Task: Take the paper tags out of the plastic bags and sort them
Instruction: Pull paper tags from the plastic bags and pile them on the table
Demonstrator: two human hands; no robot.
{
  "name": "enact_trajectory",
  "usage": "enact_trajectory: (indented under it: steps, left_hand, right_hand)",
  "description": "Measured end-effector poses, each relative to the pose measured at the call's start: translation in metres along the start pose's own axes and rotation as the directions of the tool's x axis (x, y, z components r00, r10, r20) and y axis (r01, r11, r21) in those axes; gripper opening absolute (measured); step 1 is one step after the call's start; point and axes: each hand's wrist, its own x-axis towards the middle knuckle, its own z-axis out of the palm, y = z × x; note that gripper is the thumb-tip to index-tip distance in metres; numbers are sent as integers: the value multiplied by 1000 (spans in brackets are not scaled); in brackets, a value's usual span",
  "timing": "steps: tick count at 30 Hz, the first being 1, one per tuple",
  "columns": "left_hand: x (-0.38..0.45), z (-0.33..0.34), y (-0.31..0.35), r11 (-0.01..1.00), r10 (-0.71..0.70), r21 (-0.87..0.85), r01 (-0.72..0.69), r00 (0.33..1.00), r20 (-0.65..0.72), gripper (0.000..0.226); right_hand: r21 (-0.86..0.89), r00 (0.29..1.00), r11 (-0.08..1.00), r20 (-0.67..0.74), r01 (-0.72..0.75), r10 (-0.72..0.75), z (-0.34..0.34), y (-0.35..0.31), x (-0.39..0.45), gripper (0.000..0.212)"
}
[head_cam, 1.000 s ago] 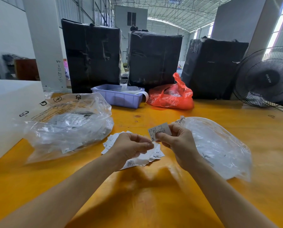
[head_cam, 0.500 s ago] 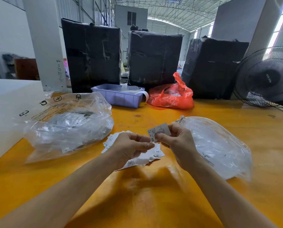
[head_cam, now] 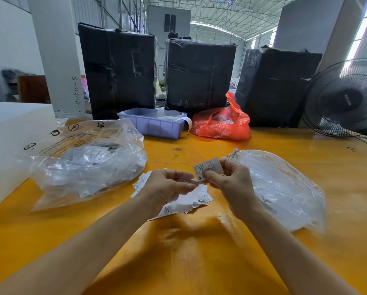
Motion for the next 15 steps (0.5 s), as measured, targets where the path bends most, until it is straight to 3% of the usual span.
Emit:
enact_trajectory:
  steps: [15]
  left_hand:
    - [2, 0, -3, 1000, 3, -6, -3, 1000, -10, 19]
  right_hand:
    - [30, 999, 999, 36, -40, 39, 0, 0, -1, 15]
